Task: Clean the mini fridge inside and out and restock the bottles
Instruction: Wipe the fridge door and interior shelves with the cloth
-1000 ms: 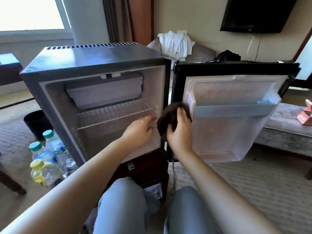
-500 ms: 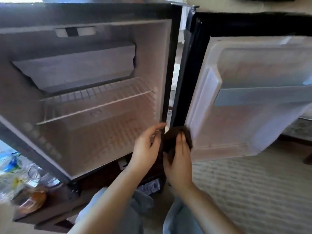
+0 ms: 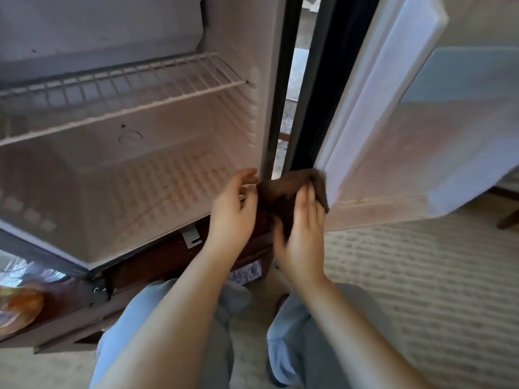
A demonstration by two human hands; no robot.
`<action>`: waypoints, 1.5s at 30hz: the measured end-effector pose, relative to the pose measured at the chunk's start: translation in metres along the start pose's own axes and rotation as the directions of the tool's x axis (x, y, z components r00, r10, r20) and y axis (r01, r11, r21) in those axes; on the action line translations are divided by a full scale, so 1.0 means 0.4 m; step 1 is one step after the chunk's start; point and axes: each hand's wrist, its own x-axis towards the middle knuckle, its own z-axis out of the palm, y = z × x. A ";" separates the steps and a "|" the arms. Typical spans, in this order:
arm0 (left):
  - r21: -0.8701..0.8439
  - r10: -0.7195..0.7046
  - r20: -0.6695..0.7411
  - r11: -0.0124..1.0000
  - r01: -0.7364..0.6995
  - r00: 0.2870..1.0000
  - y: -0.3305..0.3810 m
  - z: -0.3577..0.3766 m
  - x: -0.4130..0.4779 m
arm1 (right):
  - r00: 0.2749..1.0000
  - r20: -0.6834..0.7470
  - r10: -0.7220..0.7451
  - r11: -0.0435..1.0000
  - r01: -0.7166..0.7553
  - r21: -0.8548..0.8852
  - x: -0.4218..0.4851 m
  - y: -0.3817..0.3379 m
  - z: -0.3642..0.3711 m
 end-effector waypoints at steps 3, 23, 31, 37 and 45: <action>0.078 -0.036 0.048 0.996 0.032 0.998 -0.012 0.005 0.002 | 0.995 0.075 0.068 0.997 -0.070 0.018 -0.064 0.050 0.046; 0.063 -0.115 0.047 0.992 0.112 0.992 -0.007 0.029 0.007 | 0.961 0.137 0.241 0.957 -0.259 0.133 -0.098 0.033 0.078; 0.081 -0.073 0.138 0.995 0.062 0.988 -0.022 0.068 0.008 | 0.953 0.090 0.289 0.954 -0.294 0.055 -0.155 0.064 0.144; -0.018 -0.185 0.083 0.982 0.188 0.979 -0.030 0.119 0.023 | 0.867 -0.057 0.496 0.848 -0.469 0.248 -0.105 0.038 0.178; 0.267 0.002 0.120 0.963 -0.034 0.993 -0.055 0.095 0.041 | 0.740 -0.129 0.660 0.725 -0.583 0.367 -0.092 0.088 0.173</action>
